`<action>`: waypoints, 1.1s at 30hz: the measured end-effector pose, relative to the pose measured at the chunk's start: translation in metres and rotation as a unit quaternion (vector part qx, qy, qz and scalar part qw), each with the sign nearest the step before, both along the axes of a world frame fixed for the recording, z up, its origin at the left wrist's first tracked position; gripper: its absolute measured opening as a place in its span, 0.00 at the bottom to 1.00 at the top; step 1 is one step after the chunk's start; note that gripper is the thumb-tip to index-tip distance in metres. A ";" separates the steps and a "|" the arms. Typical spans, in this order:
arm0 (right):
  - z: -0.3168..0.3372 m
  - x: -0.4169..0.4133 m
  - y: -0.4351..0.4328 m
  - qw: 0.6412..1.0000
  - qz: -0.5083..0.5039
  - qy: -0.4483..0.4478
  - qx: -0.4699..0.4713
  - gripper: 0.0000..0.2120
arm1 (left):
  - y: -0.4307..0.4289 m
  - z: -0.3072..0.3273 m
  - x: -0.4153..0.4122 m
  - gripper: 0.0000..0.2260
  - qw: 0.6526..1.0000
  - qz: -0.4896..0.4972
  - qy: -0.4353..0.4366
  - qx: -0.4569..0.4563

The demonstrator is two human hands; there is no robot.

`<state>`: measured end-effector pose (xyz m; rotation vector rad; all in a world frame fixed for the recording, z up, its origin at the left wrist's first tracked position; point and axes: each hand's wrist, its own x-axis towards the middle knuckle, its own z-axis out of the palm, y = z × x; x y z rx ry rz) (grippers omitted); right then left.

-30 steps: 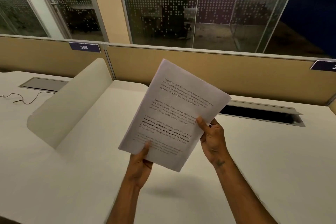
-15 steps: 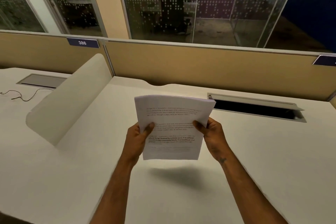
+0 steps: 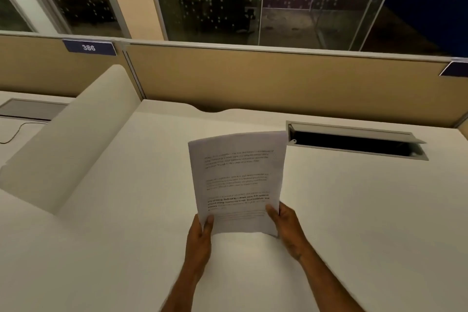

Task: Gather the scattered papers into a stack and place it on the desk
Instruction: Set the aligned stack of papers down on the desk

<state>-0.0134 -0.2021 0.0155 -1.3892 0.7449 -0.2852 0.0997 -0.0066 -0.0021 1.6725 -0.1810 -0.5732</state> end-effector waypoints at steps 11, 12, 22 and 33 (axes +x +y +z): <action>-0.009 0.074 -0.069 0.984 -0.100 0.132 -0.068 0.13 | -0.103 0.013 0.106 0.11 0.988 -0.050 -0.026 0.147; -0.010 0.084 -0.079 0.982 -0.108 0.138 -0.069 0.14 | -0.115 0.014 0.119 0.11 0.985 -0.062 -0.025 0.162; -0.028 0.146 -0.140 0.955 -0.152 0.214 -0.138 0.20 | -0.192 -0.005 0.176 0.16 0.966 -0.084 -0.030 0.242; -0.043 0.155 -0.160 0.935 -0.155 0.246 -0.203 0.15 | -0.205 -0.014 0.183 0.15 0.916 -0.126 -0.160 0.347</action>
